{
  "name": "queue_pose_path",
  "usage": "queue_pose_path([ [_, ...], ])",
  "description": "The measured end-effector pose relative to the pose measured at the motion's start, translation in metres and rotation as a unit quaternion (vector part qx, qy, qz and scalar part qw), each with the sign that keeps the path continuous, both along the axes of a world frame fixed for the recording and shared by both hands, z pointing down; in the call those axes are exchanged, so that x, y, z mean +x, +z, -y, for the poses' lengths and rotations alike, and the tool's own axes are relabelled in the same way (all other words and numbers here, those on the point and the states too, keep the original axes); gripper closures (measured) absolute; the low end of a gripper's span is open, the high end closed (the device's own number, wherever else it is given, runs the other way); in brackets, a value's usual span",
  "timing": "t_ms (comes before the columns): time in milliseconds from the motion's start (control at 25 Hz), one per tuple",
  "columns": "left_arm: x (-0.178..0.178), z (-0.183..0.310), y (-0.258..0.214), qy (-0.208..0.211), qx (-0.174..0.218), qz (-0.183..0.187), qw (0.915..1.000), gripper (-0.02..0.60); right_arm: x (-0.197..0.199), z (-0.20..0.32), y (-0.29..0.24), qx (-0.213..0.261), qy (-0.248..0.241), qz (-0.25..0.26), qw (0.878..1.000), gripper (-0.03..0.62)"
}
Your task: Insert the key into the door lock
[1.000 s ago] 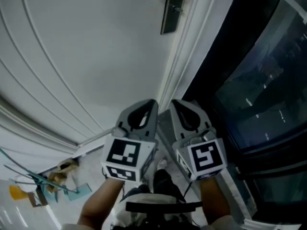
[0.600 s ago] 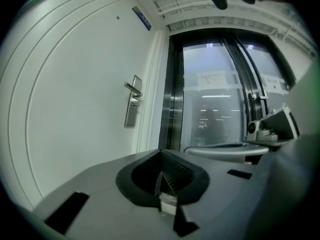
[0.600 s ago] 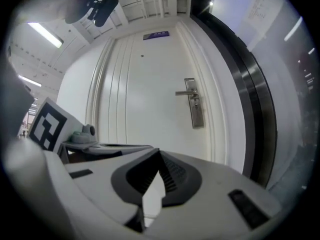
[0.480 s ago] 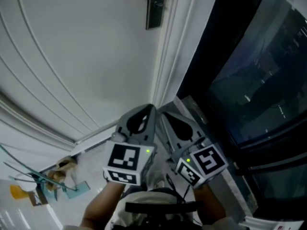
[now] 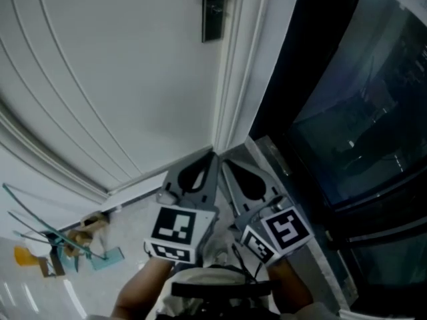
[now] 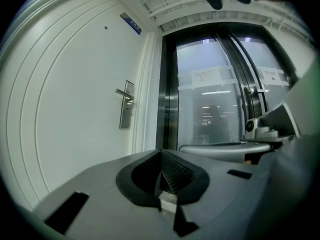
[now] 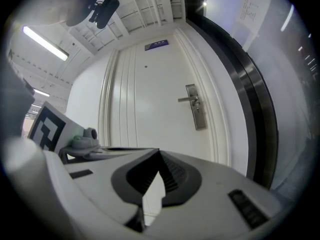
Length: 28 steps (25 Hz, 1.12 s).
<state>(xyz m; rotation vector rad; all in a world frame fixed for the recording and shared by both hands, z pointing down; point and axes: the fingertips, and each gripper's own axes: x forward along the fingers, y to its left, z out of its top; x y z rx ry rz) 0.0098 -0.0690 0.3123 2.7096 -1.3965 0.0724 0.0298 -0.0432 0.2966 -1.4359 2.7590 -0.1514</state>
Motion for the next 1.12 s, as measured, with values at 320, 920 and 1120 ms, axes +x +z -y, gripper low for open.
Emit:
queue_pose_path([
  [320, 0.0, -0.012, 0.001, -0.017, -0.006, 0.0, 0.9998, 0.572, 0.006, -0.009, 0.0, 0.01, -0.008, -0.002, 1.0, 0.589],
  [920, 0.008, -0.017, 0.01, -0.02, -0.006, 0.01, 0.9997, 0.572, 0.018, -0.01, 0.006, 0.008, 0.006, -0.022, 1.0, 0.589],
  [1120, 0.009, -0.015, 0.011, -0.02, -0.006, 0.011, 0.9997, 0.572, 0.019, -0.007, 0.007, 0.014, 0.008, -0.024, 1.0, 0.588],
])
